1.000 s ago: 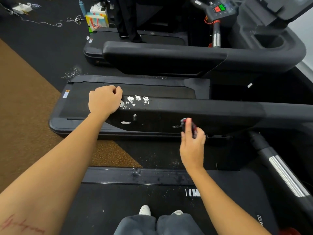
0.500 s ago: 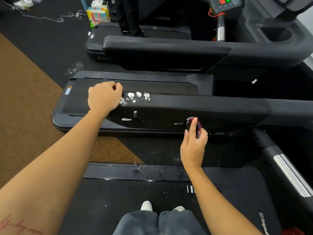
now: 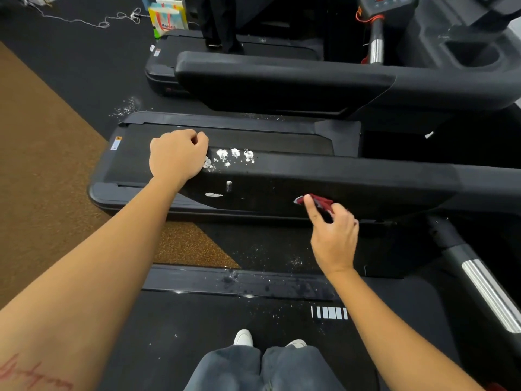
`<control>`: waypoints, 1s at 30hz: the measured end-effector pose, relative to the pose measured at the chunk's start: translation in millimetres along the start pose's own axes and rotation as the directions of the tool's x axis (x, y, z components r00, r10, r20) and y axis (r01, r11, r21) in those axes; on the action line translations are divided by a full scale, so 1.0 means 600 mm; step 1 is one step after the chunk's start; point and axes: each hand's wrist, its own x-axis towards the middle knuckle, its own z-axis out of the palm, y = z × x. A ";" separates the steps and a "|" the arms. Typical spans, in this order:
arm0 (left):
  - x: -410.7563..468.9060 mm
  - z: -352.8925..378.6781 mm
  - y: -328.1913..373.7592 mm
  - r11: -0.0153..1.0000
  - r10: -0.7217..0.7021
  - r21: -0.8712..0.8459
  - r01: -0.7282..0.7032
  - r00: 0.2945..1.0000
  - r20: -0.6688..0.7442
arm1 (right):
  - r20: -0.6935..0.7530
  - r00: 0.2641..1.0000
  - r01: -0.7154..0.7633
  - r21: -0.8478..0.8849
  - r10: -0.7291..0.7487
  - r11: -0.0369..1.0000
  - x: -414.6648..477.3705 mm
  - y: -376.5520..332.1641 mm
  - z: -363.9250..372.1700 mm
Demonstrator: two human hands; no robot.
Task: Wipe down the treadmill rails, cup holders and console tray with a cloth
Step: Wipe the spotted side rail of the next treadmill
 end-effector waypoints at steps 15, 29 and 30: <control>0.002 -0.003 0.005 0.999 -0.039 0.011 0.039 0.999 0.016 | -0.038 0.836 0.487 -0.407 -0.547 0.772 0.030 0.062 0.004; -0.001 -0.001 0.004 0.999 -0.034 0.011 0.034 0.999 0.005 | -0.008 0.913 0.400 -0.192 -0.409 0.896 0.053 -0.006 -0.044; -0.002 -0.001 0.004 0.999 -0.033 0.013 0.033 0.999 0.002 | -0.012 0.935 0.349 -0.153 -0.355 0.924 0.055 -0.014 -0.049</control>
